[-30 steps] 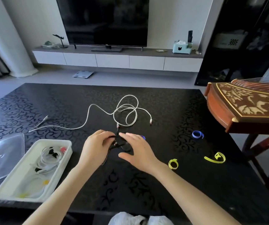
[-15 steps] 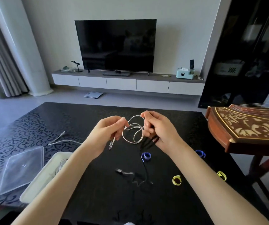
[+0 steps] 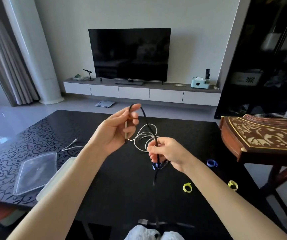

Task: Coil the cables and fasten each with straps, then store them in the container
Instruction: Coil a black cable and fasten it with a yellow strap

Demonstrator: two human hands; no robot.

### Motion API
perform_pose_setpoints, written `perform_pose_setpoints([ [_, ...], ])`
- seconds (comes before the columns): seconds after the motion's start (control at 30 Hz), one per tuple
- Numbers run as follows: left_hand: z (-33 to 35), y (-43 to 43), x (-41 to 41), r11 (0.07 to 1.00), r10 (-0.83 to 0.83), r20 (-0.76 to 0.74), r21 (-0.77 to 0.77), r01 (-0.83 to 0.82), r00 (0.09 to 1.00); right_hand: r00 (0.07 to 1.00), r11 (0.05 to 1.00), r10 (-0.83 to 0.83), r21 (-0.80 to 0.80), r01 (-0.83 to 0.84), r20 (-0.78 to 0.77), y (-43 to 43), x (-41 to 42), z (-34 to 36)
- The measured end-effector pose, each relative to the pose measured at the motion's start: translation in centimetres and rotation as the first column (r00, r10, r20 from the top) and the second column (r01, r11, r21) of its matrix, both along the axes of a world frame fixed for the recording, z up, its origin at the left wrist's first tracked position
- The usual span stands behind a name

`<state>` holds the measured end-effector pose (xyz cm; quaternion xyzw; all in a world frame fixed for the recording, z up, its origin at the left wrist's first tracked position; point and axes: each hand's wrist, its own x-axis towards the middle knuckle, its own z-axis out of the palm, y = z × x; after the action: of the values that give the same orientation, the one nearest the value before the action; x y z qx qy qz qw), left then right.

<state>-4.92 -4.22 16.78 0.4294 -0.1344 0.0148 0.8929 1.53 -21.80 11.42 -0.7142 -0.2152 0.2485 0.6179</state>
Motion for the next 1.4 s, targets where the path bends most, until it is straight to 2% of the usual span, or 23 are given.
perform_pose_setpoints([
  [0.07, 0.1, -0.1, 0.0, 0.999, 0.012, -0.016, -0.052, -0.012, 1.000, 0.998, 0.996, 0.066, -0.057, -0.066, -0.011, 0.3, -0.9, -1.6],
  [0.13, 0.3, -0.3, 0.1, 0.997, 0.074, -0.039, -0.023, -0.074, 0.997, 0.993, 0.985, 0.120, -0.127, -0.117, 0.016, 0.4, -1.7, -2.5],
  [0.23, 0.1, -0.5, 0.7, 0.949, 0.235, -0.063, 0.230, -0.215, 0.970, 0.946, 0.955, 0.289, -0.021, -0.295, -0.148, 0.1, -3.0, -2.2],
  [0.3, -0.3, -0.8, 1.1, 0.886, 0.292, -0.041, 0.388, -0.254, 0.956, 0.913, 0.939, 0.344, 0.081, -0.334, -0.218, -0.4, -3.4, -1.9],
  [0.33, -0.6, -0.9, 1.3, 0.875, 0.301, -0.032, 0.407, -0.262, 0.953, 0.932, 0.949, 0.316, 0.083, -0.306, -0.178, -0.6, -3.5, -1.8],
  [0.4, -0.9, -0.7, 1.8, 0.886, 0.320, -0.026, 0.362, -0.289, 0.947, 0.975, 0.975, 0.220, 0.036, -0.220, 0.001, -1.0, -3.9, -1.9],
  [0.47, -1.1, -0.4, 2.3, 0.875, 0.351, -0.011, 0.361, -0.324, 0.936, 0.974, 0.989, 0.148, -0.018, -0.147, 0.172, -1.7, -4.3, -1.9],
  [0.63, -1.3, -1.1, 2.3, 0.701, 0.400, 0.101, 0.607, -0.375, 0.911, 0.894, 0.998, -0.001, -0.050, 0.026, 0.449, -3.1, -4.8, 0.1],
  [0.73, -0.9, -1.8, 1.7, 0.596, 0.357, 0.211, 0.699, -0.396, 0.910, 0.855, 0.999, 0.025, -0.037, -0.006, 0.518, -3.8, -5.3, 2.4],
  [0.83, -0.3, -2.1, 0.8, 0.539, 0.280, 0.220, 0.770, -0.343, 0.934, 0.879, 0.995, 0.044, 0.055, -0.079, 0.475, -4.2, -5.6, 4.5],
  [0.9, 0.0, -2.3, 0.3, 0.574, 0.234, 0.186, 0.766, -0.291, 0.954, 0.892, 0.989, 0.001, 0.131, -0.068, 0.452, -4.3, -5.5, 5.8],
  [1.1, -0.3, -2.6, -0.8, 0.819, 0.065, 0.068, 0.566, -0.092, 0.996, 0.846, 0.980, -0.131, 0.198, 0.031, 0.516, -4.6, -3.2, 8.7],
  [1.27, -0.2, -2.7, -1.7, 0.820, -0.132, -0.022, 0.559, 0.122, 0.991, 0.852, 0.970, -0.151, 0.242, 0.030, 0.502, -4.0, -1.5, 9.8],
  [1.4, 0.1, -2.8, -1.9, 0.851, -0.125, -0.065, 0.506, 0.141, 0.990, 0.872, 0.928, -0.257, 0.359, 0.102, 0.417, -3.1, -0.7, 9.4],
])
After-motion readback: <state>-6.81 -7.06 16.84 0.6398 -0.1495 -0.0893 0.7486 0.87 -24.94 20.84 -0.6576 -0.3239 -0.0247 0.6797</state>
